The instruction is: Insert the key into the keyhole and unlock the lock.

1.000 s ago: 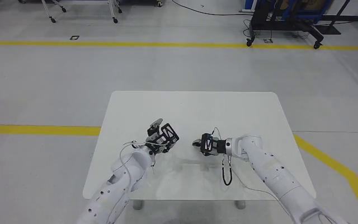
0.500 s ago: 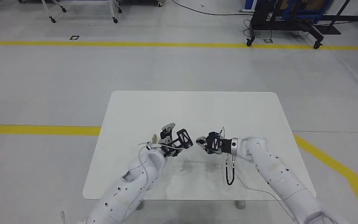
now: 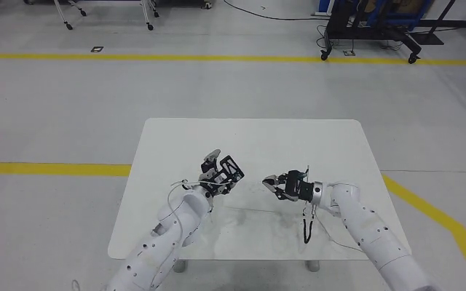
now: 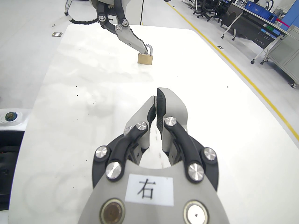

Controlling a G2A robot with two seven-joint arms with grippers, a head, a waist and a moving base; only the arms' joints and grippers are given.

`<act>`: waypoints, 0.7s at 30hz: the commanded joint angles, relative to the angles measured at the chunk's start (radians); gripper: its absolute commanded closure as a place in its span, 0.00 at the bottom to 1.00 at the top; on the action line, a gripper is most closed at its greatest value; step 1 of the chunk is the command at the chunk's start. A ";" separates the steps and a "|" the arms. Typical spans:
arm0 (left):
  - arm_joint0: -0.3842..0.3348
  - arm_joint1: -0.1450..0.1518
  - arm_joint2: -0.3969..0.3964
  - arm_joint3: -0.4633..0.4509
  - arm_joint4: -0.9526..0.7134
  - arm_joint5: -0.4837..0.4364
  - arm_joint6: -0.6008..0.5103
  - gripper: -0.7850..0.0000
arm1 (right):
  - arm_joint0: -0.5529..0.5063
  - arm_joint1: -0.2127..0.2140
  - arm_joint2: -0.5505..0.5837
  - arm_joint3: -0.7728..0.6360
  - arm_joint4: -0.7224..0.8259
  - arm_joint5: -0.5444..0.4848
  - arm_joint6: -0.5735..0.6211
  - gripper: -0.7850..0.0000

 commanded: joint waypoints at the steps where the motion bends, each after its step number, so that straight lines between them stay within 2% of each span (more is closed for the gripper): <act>1: 0.016 0.001 -0.036 0.001 -0.116 -0.006 0.094 0.00 | -0.005 -0.003 0.002 -0.007 0.063 -0.012 -0.038 1.00; 4: 0.037 0.010 -0.128 0.026 -0.281 -0.075 0.209 0.00 | -0.002 -0.010 0.012 0.013 0.193 -0.042 -0.095 1.00; 7: 0.049 0.019 -0.193 0.019 -0.404 -0.163 0.249 0.00 | 0.014 -0.017 0.026 0.060 0.320 -0.074 -0.113 1.00; 17: 0.057 0.020 -0.201 0.019 -0.437 -0.188 0.257 0.00 | 0.014 -0.018 0.026 0.064 0.340 -0.091 -0.117 1.00; 19: 0.065 0.019 -0.208 0.049 -0.545 -0.245 0.309 0.00 | 0.014 -0.018 0.026 0.064 0.340 -0.091 -0.117 1.00; 21: 0.061 0.020 -0.226 0.114 -0.701 -0.370 0.374 0.00 | 0.002 -0.023 0.018 0.045 0.385 -0.091 -0.107 1.00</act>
